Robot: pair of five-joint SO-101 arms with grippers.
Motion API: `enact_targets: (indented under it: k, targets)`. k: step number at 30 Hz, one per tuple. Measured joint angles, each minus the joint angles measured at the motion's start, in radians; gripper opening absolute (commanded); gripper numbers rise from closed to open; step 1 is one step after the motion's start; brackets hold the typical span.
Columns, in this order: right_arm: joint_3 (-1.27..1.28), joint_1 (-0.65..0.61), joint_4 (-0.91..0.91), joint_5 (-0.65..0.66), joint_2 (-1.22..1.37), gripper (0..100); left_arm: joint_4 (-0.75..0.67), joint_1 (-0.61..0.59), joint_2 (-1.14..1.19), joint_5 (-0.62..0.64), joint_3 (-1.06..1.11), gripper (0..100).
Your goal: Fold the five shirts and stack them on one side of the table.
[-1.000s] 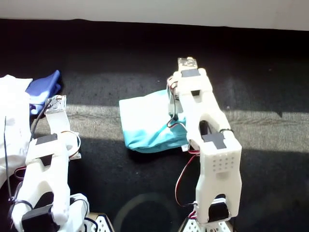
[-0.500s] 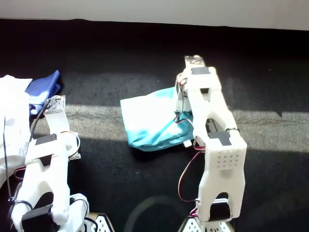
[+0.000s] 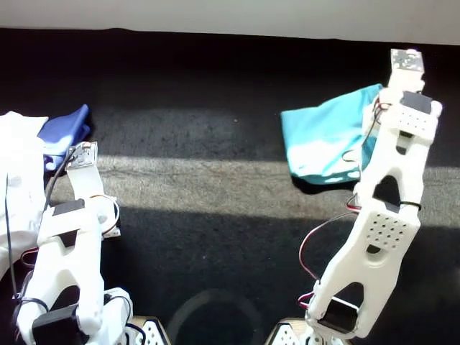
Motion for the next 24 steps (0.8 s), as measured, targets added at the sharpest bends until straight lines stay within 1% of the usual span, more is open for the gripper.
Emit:
enact_targets:
  k: [8,12,17,24]
  targets:
    - [-0.255,0.038,-0.157,0.044,0.215,0.6,0.000,0.000,0.000,0.000,0.000,1]
    - [-0.338,0.051,-0.212,0.097,0.298,0.6,0.000,0.000,0.000,0.000,0.000,1]
    - [-0.371,0.075,-0.236,0.112,0.348,0.6,0.000,0.000,0.000,0.000,0.000,1]
    - [-0.377,0.080,-0.244,0.112,0.350,1.7,0.000,0.000,0.000,0.000,0.000,1]
